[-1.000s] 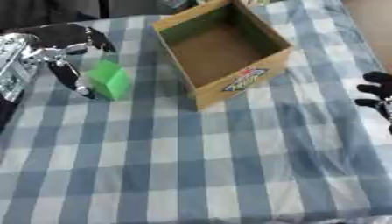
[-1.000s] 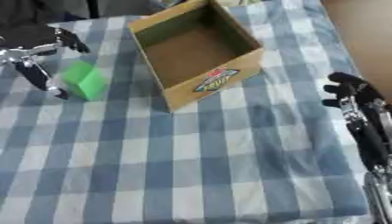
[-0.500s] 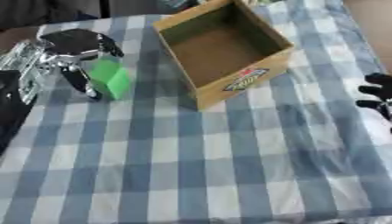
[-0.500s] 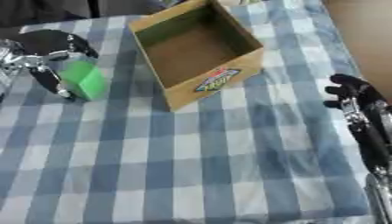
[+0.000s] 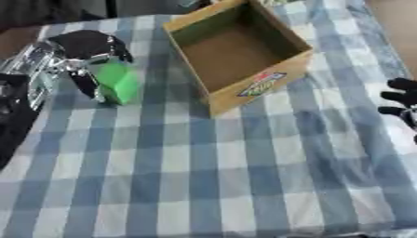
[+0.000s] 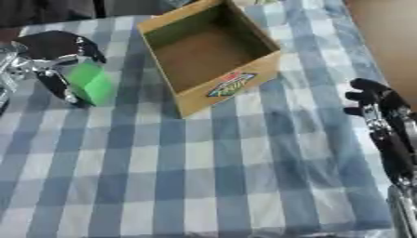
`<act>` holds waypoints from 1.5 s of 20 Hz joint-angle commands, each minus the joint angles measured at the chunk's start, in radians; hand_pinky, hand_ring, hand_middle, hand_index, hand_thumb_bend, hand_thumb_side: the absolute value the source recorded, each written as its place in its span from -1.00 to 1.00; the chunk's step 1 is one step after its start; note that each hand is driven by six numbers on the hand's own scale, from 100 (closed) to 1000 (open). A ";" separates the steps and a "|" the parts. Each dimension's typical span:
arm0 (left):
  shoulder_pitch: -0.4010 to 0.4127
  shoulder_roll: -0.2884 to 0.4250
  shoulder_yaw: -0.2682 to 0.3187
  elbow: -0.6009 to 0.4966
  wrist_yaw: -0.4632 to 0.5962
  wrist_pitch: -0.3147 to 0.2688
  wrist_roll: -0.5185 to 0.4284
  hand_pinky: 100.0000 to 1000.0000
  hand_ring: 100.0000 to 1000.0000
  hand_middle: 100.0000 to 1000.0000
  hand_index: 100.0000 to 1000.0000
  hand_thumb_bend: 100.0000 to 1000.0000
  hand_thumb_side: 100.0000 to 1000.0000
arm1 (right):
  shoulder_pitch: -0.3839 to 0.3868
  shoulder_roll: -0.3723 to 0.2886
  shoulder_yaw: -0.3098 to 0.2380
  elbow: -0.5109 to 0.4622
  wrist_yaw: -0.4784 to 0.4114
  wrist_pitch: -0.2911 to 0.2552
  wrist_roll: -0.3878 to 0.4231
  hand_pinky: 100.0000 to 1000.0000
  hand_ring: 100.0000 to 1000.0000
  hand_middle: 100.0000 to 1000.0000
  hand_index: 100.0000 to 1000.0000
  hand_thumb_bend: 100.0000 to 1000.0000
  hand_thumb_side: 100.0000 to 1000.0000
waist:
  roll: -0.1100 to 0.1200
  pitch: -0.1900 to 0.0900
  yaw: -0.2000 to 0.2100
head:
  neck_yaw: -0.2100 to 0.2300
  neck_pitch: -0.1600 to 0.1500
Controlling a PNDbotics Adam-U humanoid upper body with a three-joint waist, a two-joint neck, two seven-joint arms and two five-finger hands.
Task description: Pick up objects on the table and place them in the box.
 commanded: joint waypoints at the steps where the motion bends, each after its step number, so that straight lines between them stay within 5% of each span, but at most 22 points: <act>1: -0.013 0.012 0.011 -0.006 -0.017 0.007 0.025 0.33 0.06 -0.18 0.20 0.34 -0.87 | -0.004 -0.009 0.001 -0.009 -0.004 -0.002 0.002 0.37 0.59 0.58 0.66 -1.00 0.38 | -0.005 -0.013 0.000 | 0.002 0.009; 11: -0.020 0.070 0.011 -0.063 0.048 0.001 -0.081 0.29 -0.06 -0.42 -0.05 0.25 -0.85 | -0.003 -0.013 0.000 -0.007 -0.003 -0.003 0.003 0.37 0.59 0.58 0.66 -1.00 0.38 | -0.001 -0.017 0.003 | 0.000 0.006; 22: -0.052 0.151 0.031 -0.201 0.236 0.029 -0.246 0.31 -0.05 -0.42 -0.04 0.15 -0.85 | 0.001 -0.021 0.000 -0.003 0.000 -0.003 0.003 0.37 0.59 0.58 0.66 -1.00 0.38 | 0.007 -0.025 0.009 | -0.006 0.008; 30: -0.100 0.126 0.030 -0.250 0.346 0.062 -0.298 0.33 -0.06 -0.42 -0.03 0.05 -0.94 | 0.005 -0.021 0.003 -0.002 -0.001 -0.003 0.007 0.37 0.59 0.58 0.66 -1.00 0.39 | 0.004 -0.028 0.009 | -0.005 0.009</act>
